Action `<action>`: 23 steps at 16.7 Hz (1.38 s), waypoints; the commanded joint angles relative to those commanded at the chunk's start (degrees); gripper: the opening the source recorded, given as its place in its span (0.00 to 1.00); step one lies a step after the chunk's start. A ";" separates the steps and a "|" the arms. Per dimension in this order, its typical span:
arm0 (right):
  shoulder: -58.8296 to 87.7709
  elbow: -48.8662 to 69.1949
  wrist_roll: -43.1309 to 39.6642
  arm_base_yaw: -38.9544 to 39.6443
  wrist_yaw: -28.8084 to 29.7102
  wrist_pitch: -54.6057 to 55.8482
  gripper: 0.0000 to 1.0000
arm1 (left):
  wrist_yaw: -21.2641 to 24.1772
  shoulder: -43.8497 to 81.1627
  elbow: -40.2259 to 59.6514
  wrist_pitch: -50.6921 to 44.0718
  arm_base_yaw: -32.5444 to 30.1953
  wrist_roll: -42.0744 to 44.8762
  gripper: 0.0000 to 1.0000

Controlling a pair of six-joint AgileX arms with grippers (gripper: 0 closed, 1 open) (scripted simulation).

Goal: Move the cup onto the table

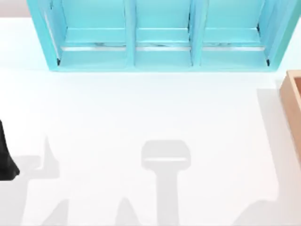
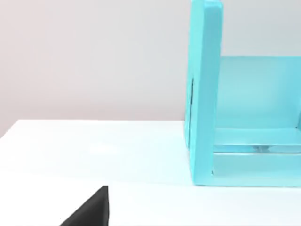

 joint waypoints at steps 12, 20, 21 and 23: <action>0.70 -1.70 -0.01 -0.02 0.00 2.07 0.55 | 0.00 0.00 0.00 0.00 0.00 0.00 1.00; 0.70 -1.70 -0.01 -0.02 0.00 2.07 0.00 | 0.00 0.00 0.00 0.00 0.00 0.00 1.00; 0.70 -1.70 -0.01 -0.02 0.00 2.07 0.00 | 0.00 0.00 0.00 0.00 0.00 0.00 1.00; 0.70 -1.70 -0.01 -0.02 0.00 2.07 0.00 | 0.00 0.00 0.00 0.00 0.00 0.00 1.00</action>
